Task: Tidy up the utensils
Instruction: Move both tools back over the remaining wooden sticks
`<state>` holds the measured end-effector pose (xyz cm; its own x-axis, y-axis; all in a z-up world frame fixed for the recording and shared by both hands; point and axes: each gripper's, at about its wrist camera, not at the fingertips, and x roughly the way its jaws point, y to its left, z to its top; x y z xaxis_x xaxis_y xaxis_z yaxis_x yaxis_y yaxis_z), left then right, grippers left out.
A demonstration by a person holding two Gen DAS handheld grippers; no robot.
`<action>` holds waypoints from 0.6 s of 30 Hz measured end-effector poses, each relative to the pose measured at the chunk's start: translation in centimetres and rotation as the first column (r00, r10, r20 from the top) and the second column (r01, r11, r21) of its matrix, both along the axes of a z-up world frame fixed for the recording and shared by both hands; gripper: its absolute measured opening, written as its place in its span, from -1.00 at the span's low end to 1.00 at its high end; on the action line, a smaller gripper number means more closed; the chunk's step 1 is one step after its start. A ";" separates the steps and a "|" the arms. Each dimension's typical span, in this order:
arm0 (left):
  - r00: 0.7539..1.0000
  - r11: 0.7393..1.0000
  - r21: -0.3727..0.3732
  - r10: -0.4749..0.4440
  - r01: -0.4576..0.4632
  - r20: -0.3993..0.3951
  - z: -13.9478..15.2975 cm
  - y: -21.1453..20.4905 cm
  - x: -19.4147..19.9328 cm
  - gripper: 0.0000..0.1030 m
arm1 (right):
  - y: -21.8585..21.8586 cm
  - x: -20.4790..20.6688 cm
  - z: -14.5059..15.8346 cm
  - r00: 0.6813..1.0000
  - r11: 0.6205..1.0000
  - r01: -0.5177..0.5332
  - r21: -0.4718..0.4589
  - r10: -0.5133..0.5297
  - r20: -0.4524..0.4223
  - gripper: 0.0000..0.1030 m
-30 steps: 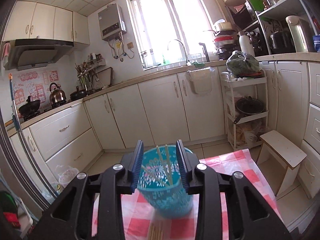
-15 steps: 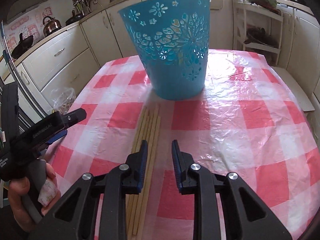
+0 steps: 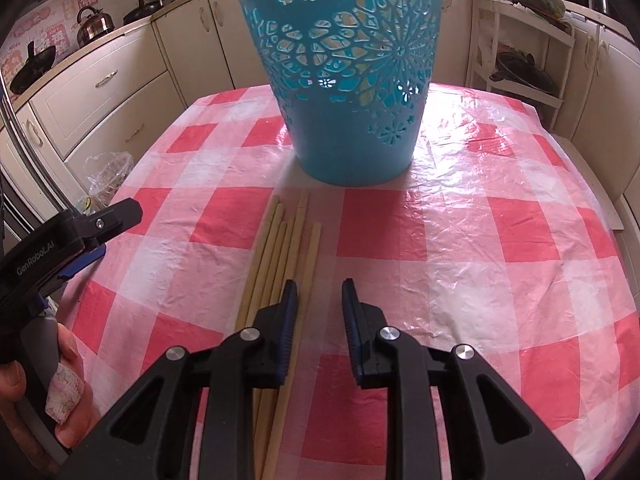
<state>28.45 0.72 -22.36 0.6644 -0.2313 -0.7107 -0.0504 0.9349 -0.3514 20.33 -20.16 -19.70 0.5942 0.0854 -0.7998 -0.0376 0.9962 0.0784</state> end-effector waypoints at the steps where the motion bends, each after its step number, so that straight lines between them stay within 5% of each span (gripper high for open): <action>1: 1.000 1.000 0.001 0.000 0.000 0.000 0.0 0.0 0.0 0.78 | 0.2 0.0 0.0 1.000 1.000 -0.012 -0.019 0.012 0.000 -0.54; 6: 1.000 1.000 0.006 -0.007 0.007 -0.002 0.0 -0.2 0.0 0.78 | -0.7 -0.3 0.1 1.000 0.999 -0.020 -0.027 0.019 -0.016 -0.83; 10: 0.997 0.995 0.067 -0.075 0.075 0.002 0.3 -1.9 -0.1 0.78 | -3.1 -0.8 0.1 1.000 1.000 0.016 -0.006 -0.016 -0.021 -0.86; 13: 0.983 0.970 0.161 -0.181 0.180 -0.004 1.1 -4.5 -0.3 0.78 | -4.8 -1.3 0.0 0.999 0.997 0.046 0.060 -0.045 -0.017 -0.87; 18: 0.965 0.944 0.200 -0.257 0.264 -0.060 1.3 -7.9 -0.8 0.78 | -6.1 -1.3 -0.1 0.998 0.985 0.066 0.157 -0.063 -0.022 -0.89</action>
<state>27.69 -7.17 -21.07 0.5760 -0.2403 -0.7814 0.1959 0.9686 -0.1534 19.08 -26.25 -19.85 0.5889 0.1727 -0.7895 0.0290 0.9718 0.2342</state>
